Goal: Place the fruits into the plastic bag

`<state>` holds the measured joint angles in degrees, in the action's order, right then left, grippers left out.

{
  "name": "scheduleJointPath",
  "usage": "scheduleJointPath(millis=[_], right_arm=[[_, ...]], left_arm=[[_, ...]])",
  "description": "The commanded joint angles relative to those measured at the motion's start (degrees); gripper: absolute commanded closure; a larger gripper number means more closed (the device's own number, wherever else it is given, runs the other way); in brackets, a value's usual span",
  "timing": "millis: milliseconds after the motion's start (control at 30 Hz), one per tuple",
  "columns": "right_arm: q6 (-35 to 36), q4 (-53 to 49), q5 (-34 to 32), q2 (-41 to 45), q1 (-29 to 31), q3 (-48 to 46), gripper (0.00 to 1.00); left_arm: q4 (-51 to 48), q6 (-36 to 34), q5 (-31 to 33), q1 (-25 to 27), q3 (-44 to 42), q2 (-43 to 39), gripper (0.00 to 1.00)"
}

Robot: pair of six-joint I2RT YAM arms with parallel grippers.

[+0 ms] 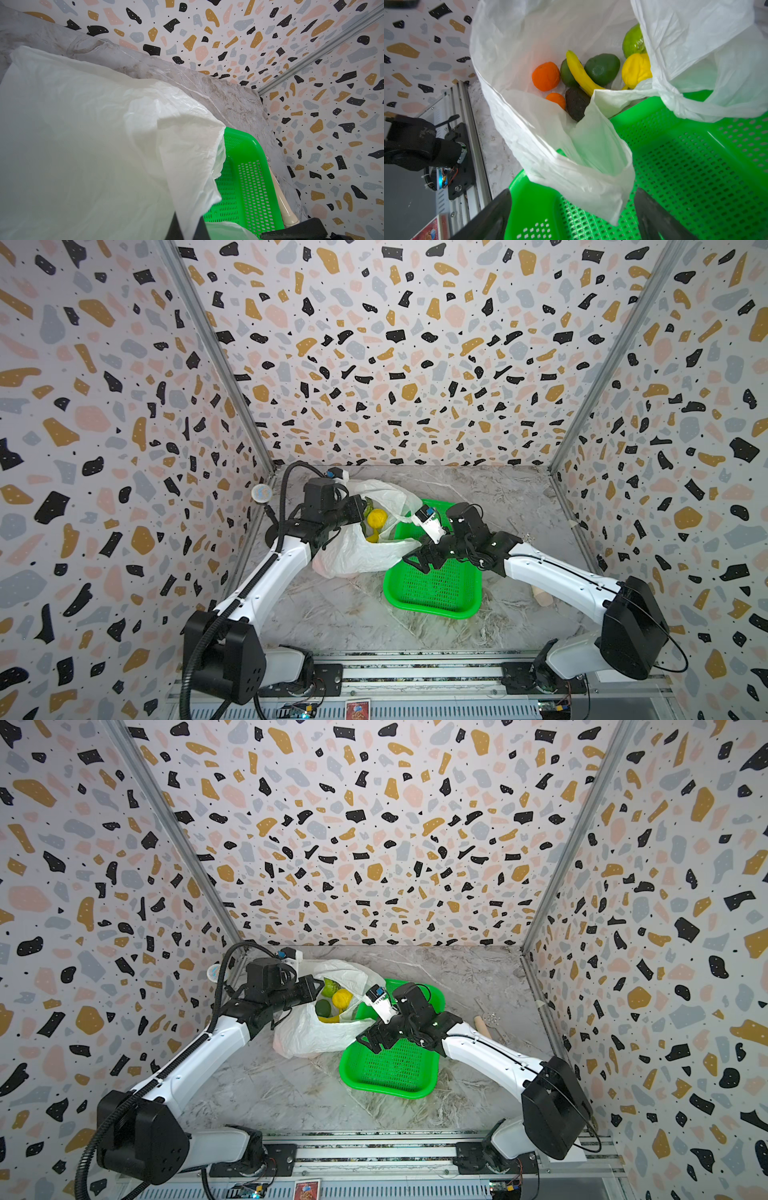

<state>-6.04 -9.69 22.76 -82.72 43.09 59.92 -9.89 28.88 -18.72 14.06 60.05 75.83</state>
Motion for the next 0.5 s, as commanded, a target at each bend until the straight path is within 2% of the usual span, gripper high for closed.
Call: scheduleJointPath(millis=[0,233,333,433,467], right_arm=[[2.8,-1.2,-1.9,-0.1,0.0,1.3,0.08],[4.4,0.6,-4.7,-5.6,0.0,4.2,0.09],[4.3,0.6,-4.6,-8.5,0.0,6.2,0.13],[2.3,3.0,-4.0,-9.0,0.0,7.1,0.27],[1.2,3.8,-3.4,-8.9,-0.1,7.8,0.42]], left_arm=[[-0.4,-1.2,0.4,0.2,2.3,0.6,1.0],[-0.5,-1.3,0.3,0.1,2.3,0.3,1.0],[-0.4,-1.5,0.3,0.1,2.3,0.2,1.0],[-0.3,-1.5,0.2,0.2,2.2,0.2,1.0],[-0.4,-1.5,0.3,0.2,2.2,0.1,1.0]])
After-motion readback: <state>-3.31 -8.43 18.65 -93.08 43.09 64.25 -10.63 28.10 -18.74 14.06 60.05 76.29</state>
